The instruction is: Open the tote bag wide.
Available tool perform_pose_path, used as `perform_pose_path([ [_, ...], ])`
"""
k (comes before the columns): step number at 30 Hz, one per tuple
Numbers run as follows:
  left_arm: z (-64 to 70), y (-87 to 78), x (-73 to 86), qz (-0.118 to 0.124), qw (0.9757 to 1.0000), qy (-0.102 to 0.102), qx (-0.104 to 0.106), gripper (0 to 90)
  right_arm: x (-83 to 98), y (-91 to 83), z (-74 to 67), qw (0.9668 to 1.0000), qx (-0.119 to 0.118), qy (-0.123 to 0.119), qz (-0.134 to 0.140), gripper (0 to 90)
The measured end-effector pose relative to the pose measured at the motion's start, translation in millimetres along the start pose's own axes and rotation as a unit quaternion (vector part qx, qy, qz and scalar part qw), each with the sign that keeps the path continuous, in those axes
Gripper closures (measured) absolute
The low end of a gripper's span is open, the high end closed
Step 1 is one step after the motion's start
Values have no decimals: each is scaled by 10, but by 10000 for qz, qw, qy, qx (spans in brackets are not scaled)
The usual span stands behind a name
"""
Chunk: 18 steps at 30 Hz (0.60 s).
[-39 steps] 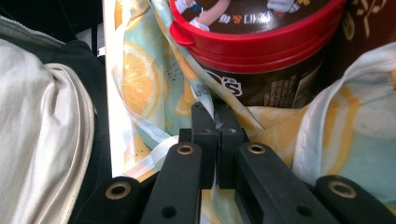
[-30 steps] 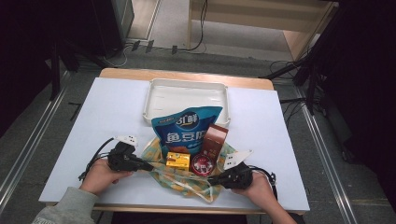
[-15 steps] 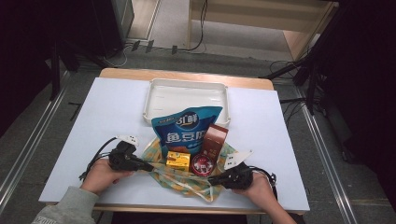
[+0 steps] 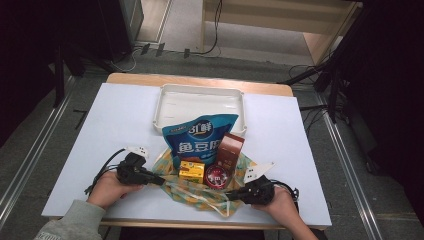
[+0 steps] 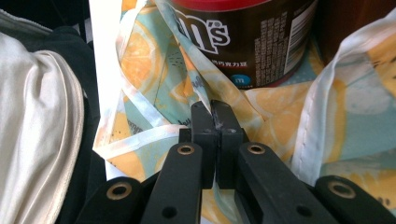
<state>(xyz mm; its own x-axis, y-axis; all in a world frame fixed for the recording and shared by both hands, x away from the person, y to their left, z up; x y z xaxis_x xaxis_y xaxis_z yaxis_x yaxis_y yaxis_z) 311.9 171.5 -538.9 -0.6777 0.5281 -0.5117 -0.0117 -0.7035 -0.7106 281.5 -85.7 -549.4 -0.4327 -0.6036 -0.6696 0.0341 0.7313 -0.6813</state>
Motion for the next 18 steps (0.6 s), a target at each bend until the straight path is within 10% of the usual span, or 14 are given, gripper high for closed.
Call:
perform_pose_path([
  [18, 63, -70, -27, 105, 9992, 378, -121, 721, -66, -139, -48, 9999, 42, -65, 95, 714],
])
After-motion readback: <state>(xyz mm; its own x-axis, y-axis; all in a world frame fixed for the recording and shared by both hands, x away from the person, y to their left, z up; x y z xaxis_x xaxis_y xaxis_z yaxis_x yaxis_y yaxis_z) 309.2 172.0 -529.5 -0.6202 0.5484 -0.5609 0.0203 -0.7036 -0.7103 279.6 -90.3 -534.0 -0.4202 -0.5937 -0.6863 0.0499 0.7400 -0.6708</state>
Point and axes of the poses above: each handheld gripper's, and its own axes: y roughly forward along the jaws, x roughly out of its underside, z roughly to its right, the point moved 10 cm from there along y, roughly forward along the jaws, and after that the axes turned 1 degree about -z, right-handed, at the moved point
